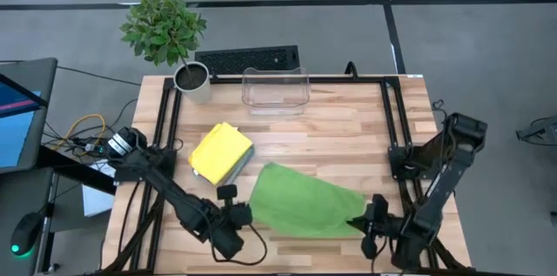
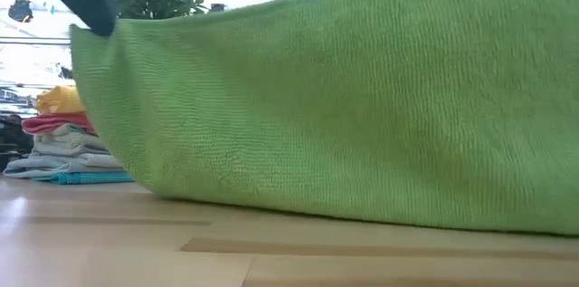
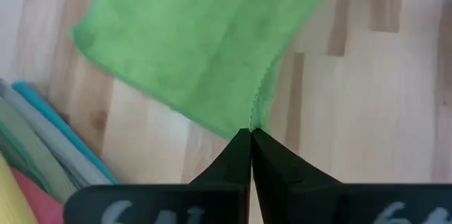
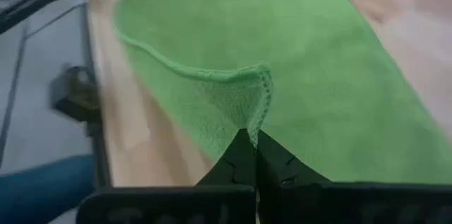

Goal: Fold microfiber towels
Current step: Fold the green microfiber cloth

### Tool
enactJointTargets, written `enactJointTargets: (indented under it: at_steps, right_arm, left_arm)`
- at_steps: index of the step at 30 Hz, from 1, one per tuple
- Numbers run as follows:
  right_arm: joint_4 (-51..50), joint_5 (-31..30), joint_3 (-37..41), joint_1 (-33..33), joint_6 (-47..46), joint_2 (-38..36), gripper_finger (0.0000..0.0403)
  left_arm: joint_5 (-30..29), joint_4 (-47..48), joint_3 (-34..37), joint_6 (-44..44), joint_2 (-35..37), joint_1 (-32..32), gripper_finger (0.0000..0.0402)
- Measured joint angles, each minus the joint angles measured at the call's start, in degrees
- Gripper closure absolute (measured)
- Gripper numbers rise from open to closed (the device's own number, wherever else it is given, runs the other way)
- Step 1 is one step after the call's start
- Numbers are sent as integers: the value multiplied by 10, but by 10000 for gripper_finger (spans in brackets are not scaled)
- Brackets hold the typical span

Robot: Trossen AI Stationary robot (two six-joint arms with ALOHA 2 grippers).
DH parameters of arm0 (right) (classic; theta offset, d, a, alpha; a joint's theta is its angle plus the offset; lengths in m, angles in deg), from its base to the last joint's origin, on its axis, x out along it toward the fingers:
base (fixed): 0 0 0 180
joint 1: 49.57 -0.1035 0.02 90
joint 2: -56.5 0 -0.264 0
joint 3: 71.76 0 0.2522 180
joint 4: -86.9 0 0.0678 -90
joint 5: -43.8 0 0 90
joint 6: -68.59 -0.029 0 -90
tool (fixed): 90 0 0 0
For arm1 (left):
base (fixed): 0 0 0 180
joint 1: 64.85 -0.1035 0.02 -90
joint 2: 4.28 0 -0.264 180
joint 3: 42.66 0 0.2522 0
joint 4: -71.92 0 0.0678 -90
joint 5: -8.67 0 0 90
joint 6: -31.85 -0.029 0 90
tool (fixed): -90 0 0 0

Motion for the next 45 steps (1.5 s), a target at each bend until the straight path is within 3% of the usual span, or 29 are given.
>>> enactJointTargets:
  at_steps: [6, 12, 17, 22, 27, 39, 45]
  right_arm:
    - [-36, 3, -31, -3, -83, 61, 392]
    - [-209, 6, -111, -17, -134, 63, 393]
    - [-351, 98, -142, -24, -235, 64, 391]
    - [-341, 124, -128, -23, -248, 64, 391]
    - [-327, 128, -122, -23, -248, 64, 389]
    - [-320, 160, -121, -14, -257, 64, 381]
    - [-320, 168, -121, -5, -263, 64, 358]
  left_arm:
    - [-8, 1, 0, -45, 0, -40, 401]
    - [-13, 3, 0, -120, 0, -94, 401]
    - [-54, 4, 0, -174, 0, -134, 401]
    - [-57, -23, 9, -199, 1, -167, 401]
    - [-21, -56, 34, -213, 1, -185, 401]
    - [-19, -121, 69, -215, 1, -190, 402]
    - [-69, -122, 69, -202, 1, -190, 402]
